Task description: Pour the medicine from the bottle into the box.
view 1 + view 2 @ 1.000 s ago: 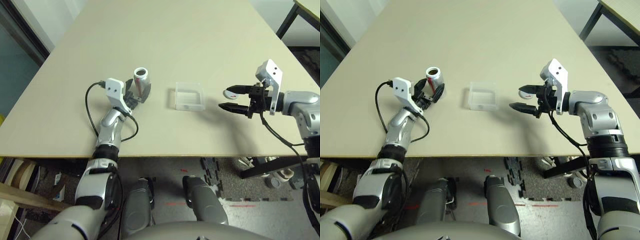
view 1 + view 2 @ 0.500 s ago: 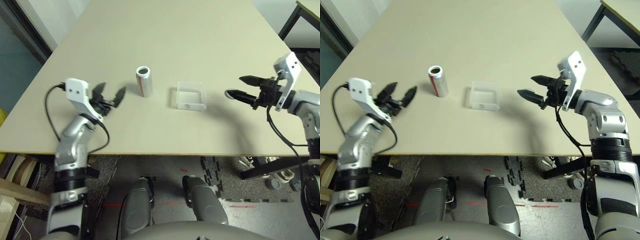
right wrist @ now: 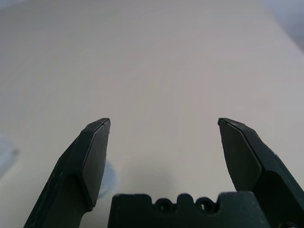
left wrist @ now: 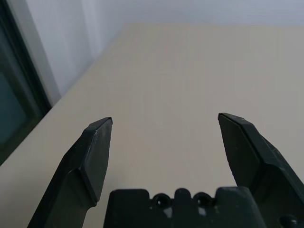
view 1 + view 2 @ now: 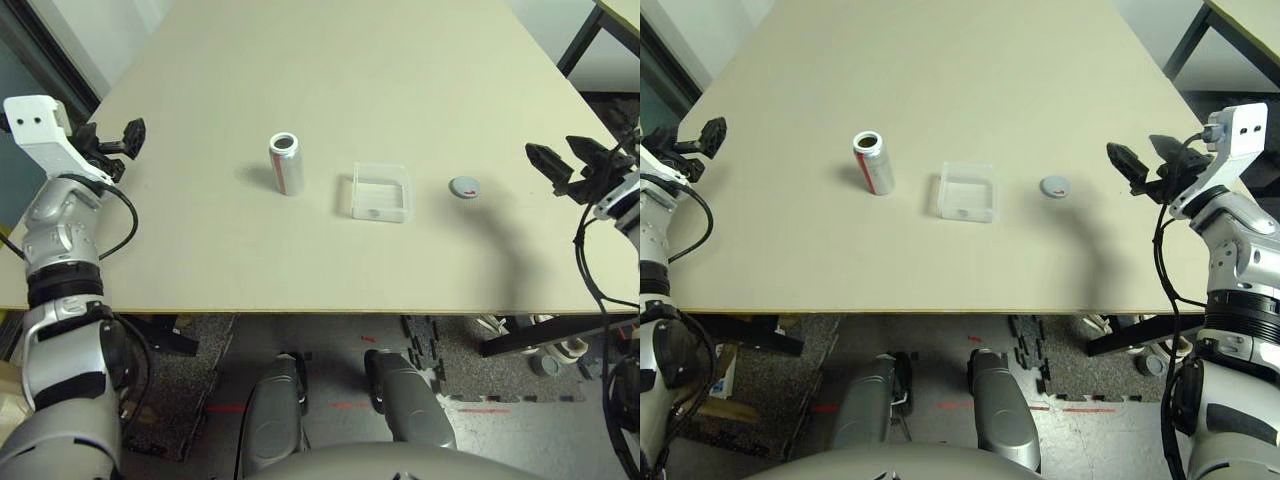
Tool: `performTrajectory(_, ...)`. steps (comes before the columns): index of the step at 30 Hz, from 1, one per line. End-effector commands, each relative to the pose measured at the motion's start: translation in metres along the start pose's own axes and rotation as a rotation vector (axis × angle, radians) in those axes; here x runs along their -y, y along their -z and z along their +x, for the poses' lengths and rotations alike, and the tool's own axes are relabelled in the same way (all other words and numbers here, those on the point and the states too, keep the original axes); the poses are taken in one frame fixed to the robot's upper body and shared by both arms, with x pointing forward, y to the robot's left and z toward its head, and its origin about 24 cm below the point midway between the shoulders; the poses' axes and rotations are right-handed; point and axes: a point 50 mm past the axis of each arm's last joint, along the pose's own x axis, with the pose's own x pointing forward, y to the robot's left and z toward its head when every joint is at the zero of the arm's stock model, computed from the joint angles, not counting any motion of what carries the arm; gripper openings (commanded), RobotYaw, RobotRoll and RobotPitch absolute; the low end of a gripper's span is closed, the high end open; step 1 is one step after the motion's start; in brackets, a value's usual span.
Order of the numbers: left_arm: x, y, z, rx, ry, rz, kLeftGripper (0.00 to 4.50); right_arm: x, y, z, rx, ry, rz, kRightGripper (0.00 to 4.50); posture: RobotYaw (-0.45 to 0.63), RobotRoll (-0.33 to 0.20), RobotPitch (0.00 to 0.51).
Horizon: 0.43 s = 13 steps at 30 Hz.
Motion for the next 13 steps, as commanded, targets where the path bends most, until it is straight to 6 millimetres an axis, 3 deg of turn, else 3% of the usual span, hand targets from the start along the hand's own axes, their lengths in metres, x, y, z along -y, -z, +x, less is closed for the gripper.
performTrajectory(1,-0.0071,-0.0013,0.0008,-0.014,-0.014,0.033,4.46,0.0095,0.0051,-0.0046,0.006,0.064,-0.002,4.5,-0.18,0.0,0.209)
performTrajectory(13,-0.0073,0.0028,0.0037,-0.029,-0.028,0.045,4.46,0.0104,0.014,-0.0073,0.006,0.084,0.006,4.5,-0.18,0.0,0.211)
